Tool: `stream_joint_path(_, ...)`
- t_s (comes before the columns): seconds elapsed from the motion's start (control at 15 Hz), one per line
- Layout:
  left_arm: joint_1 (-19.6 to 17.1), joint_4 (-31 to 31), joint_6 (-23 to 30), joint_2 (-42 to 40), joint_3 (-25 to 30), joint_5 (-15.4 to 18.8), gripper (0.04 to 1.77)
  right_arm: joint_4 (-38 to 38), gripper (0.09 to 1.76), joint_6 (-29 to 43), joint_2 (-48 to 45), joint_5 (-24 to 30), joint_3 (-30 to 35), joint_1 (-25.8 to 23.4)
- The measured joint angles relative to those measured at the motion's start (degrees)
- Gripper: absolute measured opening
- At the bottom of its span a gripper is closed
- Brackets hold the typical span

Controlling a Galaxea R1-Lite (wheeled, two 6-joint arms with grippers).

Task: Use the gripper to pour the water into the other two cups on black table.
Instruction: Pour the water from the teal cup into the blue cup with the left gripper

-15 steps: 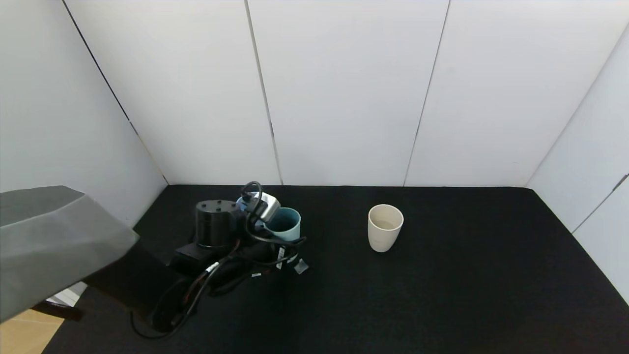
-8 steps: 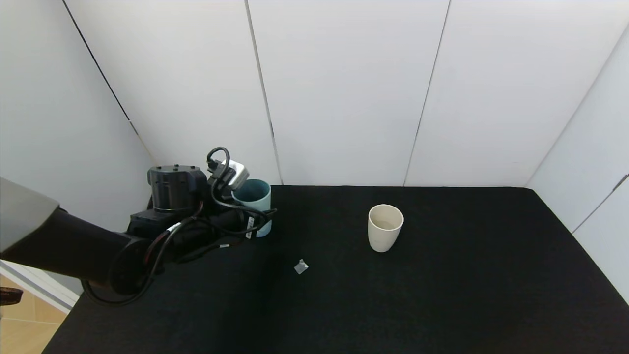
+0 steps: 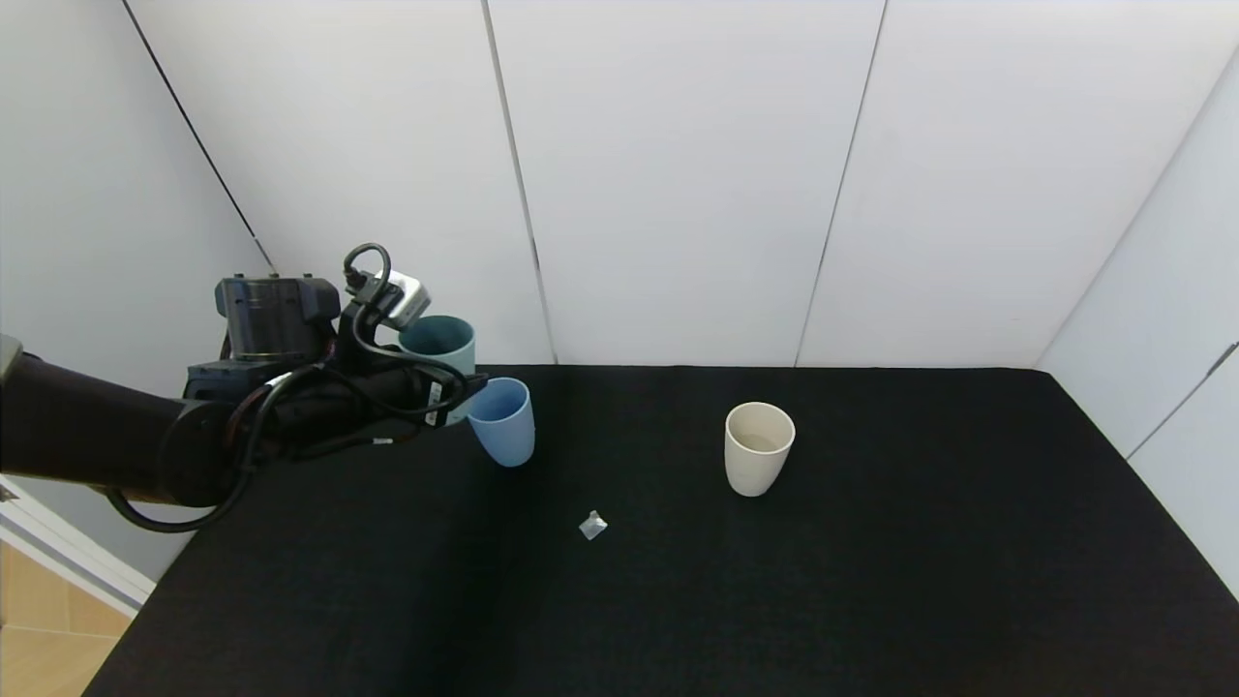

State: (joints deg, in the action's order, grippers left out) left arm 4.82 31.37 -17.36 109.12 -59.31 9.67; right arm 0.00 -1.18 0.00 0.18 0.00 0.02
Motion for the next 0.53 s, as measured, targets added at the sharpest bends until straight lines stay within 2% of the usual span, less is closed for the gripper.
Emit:
stream_joint_path(0.27,-3.8,-5.6,-4.9,1.0,-5.0,0.5,1.20,0.0,1.71,0.0,0.0,0.0,0.0,0.0)
stream_joint_path(0.53,-4.9,-7.8,-9.6,3.3,-8.2,0.4,1.20,0.0,1.71,0.0,0.0,0.0,0.0,0.0)
